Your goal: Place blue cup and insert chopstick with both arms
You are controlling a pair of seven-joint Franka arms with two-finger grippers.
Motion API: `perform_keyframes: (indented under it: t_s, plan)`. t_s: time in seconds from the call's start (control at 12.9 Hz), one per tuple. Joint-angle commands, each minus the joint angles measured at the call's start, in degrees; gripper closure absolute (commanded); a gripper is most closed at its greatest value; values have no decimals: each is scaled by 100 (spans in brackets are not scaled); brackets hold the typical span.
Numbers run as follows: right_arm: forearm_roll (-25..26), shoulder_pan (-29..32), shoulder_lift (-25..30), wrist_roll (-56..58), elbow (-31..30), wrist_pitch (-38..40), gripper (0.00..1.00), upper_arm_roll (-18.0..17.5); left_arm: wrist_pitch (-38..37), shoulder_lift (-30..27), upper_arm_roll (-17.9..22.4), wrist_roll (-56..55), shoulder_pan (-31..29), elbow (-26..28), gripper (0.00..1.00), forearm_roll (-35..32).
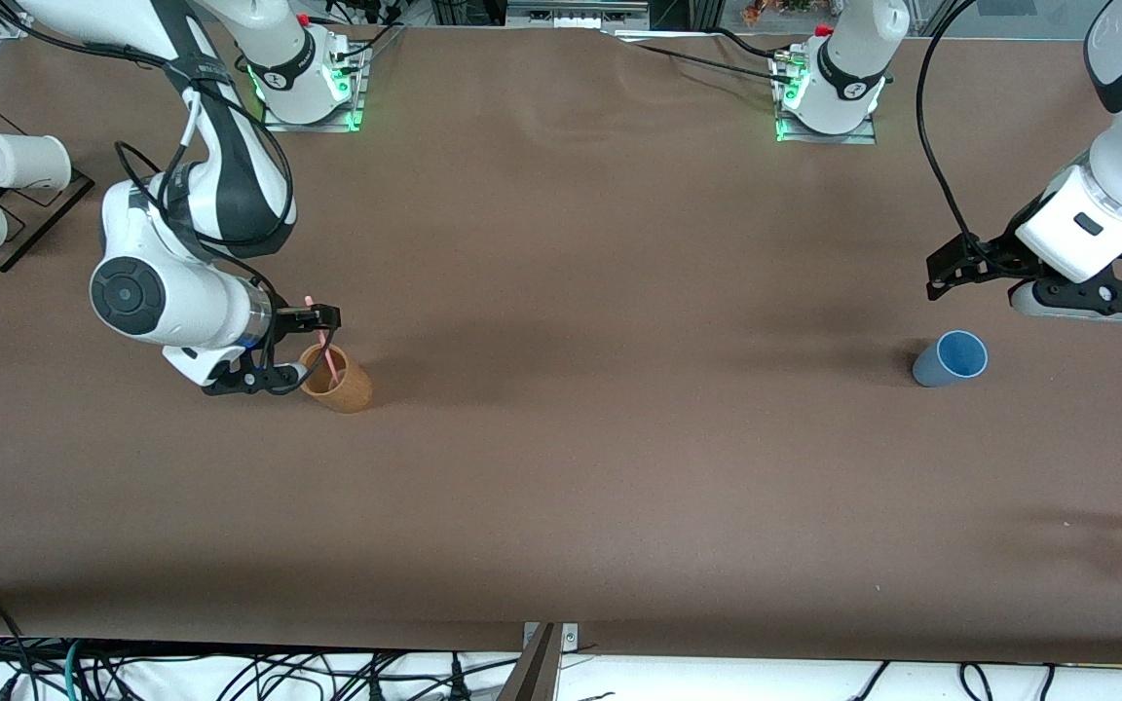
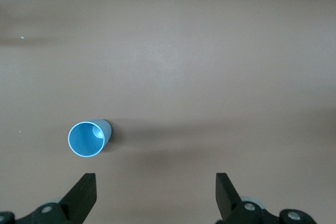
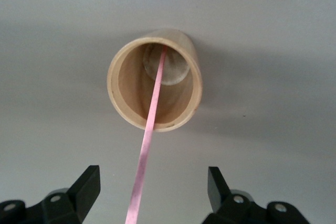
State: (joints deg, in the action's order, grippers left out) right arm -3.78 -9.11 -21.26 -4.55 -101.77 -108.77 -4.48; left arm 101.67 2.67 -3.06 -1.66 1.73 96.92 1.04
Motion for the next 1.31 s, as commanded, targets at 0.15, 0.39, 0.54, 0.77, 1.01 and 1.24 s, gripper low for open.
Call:
perform_keyframes:
  t_s: [0.15, 0.39, 0.54, 0.77, 1.01, 1.24]
  plan:
    - [-79, 6, 184, -125, -255, -92, 51, -105, -139, 67, -10, -36, 3, -174, 0, 63]
    - [-79, 6, 184, -195, -255, -65, 74, -123, -235, 84, -10, -36, -41, -165, 0, 63]
    - [-71, 6, 175, -195, -255, -56, 84, -123, -323, 355, 16, -10, -59, -165, 0, 54]
    - [-71, 15, 175, -169, -203, -48, 87, -123, -271, 821, 104, 95, -496, -252, 0, -129]
    - [-71, 15, 192, -134, -141, -39, 92, -123, -271, 1296, 104, 937, -857, -376, 0, -630]
    - [-70, 23, 429, -116, 174, 486, 92, -123, 455, 1779, 104, 1621, -1305, -245, 0, -763]
